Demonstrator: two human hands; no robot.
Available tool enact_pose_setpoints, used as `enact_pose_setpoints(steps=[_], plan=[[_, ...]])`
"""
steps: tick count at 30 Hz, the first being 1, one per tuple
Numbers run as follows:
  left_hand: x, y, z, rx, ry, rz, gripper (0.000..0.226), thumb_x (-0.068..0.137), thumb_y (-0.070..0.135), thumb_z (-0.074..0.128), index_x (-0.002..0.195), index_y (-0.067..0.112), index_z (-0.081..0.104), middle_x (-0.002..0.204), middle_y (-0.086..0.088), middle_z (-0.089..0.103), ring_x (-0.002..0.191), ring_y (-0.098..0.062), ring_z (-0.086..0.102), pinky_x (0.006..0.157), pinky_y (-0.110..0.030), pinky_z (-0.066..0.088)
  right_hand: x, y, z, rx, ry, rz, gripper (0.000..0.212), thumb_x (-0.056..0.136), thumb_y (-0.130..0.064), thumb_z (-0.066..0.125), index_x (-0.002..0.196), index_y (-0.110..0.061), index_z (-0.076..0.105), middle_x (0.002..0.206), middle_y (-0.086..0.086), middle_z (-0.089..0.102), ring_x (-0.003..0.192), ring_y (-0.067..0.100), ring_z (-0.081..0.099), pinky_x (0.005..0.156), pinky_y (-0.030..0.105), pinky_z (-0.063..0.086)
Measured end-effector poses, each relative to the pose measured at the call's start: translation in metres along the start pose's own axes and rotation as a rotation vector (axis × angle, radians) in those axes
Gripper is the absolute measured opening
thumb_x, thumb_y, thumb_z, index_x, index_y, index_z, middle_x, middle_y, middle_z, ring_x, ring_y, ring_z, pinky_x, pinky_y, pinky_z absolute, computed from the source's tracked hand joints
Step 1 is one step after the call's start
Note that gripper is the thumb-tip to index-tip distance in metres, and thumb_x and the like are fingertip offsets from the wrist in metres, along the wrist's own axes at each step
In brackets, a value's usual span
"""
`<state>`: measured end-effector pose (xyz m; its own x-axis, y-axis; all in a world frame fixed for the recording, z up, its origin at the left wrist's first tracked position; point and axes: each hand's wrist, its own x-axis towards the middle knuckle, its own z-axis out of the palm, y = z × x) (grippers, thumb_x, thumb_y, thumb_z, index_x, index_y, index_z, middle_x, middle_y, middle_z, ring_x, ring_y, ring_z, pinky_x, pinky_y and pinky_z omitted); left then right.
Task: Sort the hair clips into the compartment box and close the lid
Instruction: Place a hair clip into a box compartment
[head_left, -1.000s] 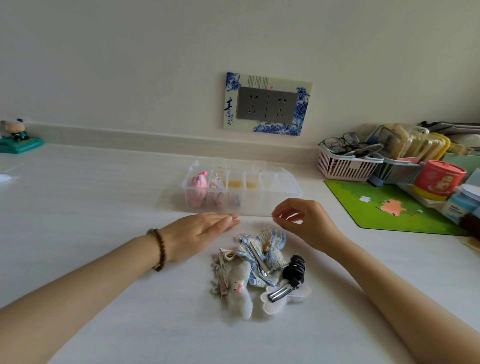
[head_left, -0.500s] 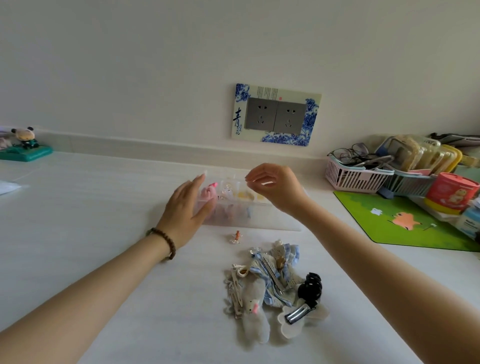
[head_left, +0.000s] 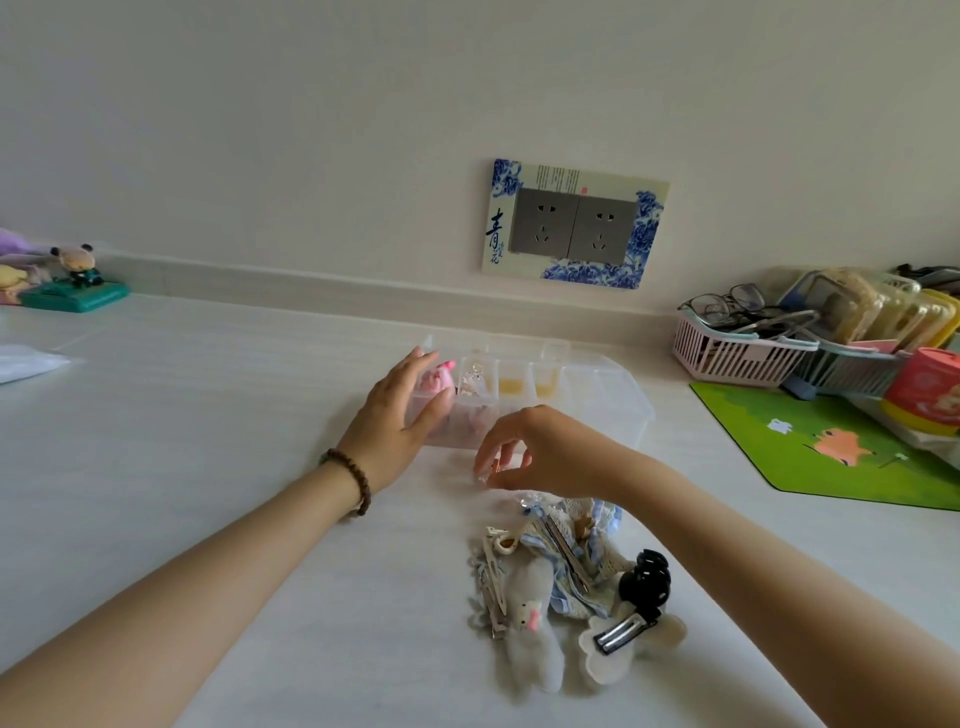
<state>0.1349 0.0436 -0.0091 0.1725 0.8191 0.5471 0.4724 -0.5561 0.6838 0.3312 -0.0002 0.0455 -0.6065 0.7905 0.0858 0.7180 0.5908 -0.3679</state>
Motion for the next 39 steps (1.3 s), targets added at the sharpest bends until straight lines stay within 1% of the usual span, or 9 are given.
enact_pose_setpoints(steps=[9, 13, 16, 20, 23, 28, 31, 33, 39], plan=[[0.000, -0.001, 0.001, 0.002, 0.007, -0.010, 0.047, 0.089, 0.053, 0.041, 0.131, 0.033, 0.041, 0.150, 0.004, 0.030, 0.133, 0.001, 0.024, 0.105, -0.019, 0.019, -0.006, 0.004, 0.000, 0.101, 0.141, -0.009, 0.016, 0.080, -0.005, 0.066, 0.094, -0.011, 0.070, 0.092, 0.000, 0.071, 0.083, 0.009, 0.067, 0.077, 0.021, 0.055], [0.000, -0.001, 0.000, -0.003, -0.013, -0.020, 0.052, 0.086, 0.062, 0.039, 0.129, 0.033, 0.043, 0.149, 0.003, 0.031, 0.133, 0.000, 0.025, 0.106, -0.021, 0.020, -0.001, 0.003, -0.025, 0.220, 0.389, -0.052, 0.012, 0.081, -0.008, 0.067, 0.091, -0.014, 0.068, 0.088, -0.011, 0.068, 0.081, -0.003, 0.065, 0.077, 0.014, 0.054], [0.000, 0.002, 0.000, 0.000, -0.010, -0.030, 0.053, 0.083, 0.057, 0.039, 0.128, 0.032, 0.043, 0.150, 0.003, 0.030, 0.131, 0.001, 0.026, 0.103, -0.018, 0.020, 0.009, 0.010, -0.042, 0.174, 0.516, -0.007, 0.009, 0.083, -0.012, 0.066, 0.091, -0.017, 0.067, 0.091, -0.006, 0.069, 0.085, 0.002, 0.065, 0.079, 0.022, 0.056], [-0.003, 0.006, -0.001, -0.031, -0.015, -0.043, 0.050, 0.079, 0.058, 0.038, 0.125, 0.038, 0.043, 0.148, 0.005, 0.030, 0.135, -0.003, 0.026, 0.103, -0.018, 0.020, 0.009, 0.023, -0.039, 0.011, 0.350, 0.074, 0.016, 0.085, -0.021, 0.065, 0.100, -0.016, 0.068, 0.112, -0.002, 0.068, 0.103, 0.010, 0.061, 0.090, 0.026, 0.050], [-0.002, 0.006, 0.000, -0.054, -0.019, -0.025, 0.033, 0.081, 0.056, 0.039, 0.114, 0.052, 0.040, 0.141, 0.011, 0.034, 0.137, -0.003, 0.023, 0.103, -0.017, 0.020, -0.006, 0.026, -0.036, 0.238, 0.367, 0.069, 0.017, 0.082, -0.019, 0.068, 0.099, -0.015, 0.069, 0.103, -0.006, 0.070, 0.094, 0.003, 0.066, 0.087, 0.021, 0.053], [0.000, 0.003, 0.001, -0.065, -0.004, 0.007, 0.038, 0.086, 0.051, 0.041, 0.119, 0.034, 0.048, 0.133, 0.013, 0.043, 0.135, 0.006, 0.020, 0.097, 0.001, 0.018, -0.029, 0.023, -0.034, 0.255, 0.263, 0.041, 0.020, 0.077, -0.031, 0.072, 0.095, -0.023, 0.071, 0.103, -0.013, 0.071, 0.101, -0.003, 0.063, 0.097, 0.012, 0.041], [0.000, 0.003, 0.002, -0.066, -0.006, 0.006, 0.037, 0.088, 0.049, 0.042, 0.119, 0.032, 0.049, 0.132, 0.013, 0.044, 0.136, 0.005, 0.020, 0.096, 0.001, 0.018, -0.033, 0.019, -0.031, 0.208, 0.266, 0.006, 0.020, 0.076, -0.033, 0.072, 0.094, -0.024, 0.071, 0.097, -0.017, 0.070, 0.092, -0.003, 0.064, 0.086, 0.013, 0.047], [0.000, 0.003, 0.002, -0.073, 0.005, -0.007, 0.032, 0.090, 0.044, 0.044, 0.119, 0.031, 0.050, 0.133, 0.013, 0.043, 0.136, 0.004, 0.020, 0.096, 0.002, 0.018, -0.032, 0.016, -0.025, 0.210, 0.125, 0.040, 0.022, 0.075, -0.034, 0.072, 0.093, -0.022, 0.071, 0.090, -0.017, 0.070, 0.083, -0.003, 0.066, 0.078, 0.014, 0.052], [-0.002, 0.005, 0.003, -0.082, 0.003, -0.012, 0.033, 0.090, 0.039, 0.046, 0.120, 0.025, 0.051, 0.136, 0.009, 0.042, 0.137, 0.003, 0.019, 0.097, 0.001, 0.018, -0.026, 0.023, -0.006, 0.190, -0.020, 0.157, 0.024, 0.071, -0.039, 0.076, 0.091, -0.025, 0.073, 0.088, -0.014, 0.072, 0.075, -0.002, 0.064, 0.075, 0.018, 0.054]])
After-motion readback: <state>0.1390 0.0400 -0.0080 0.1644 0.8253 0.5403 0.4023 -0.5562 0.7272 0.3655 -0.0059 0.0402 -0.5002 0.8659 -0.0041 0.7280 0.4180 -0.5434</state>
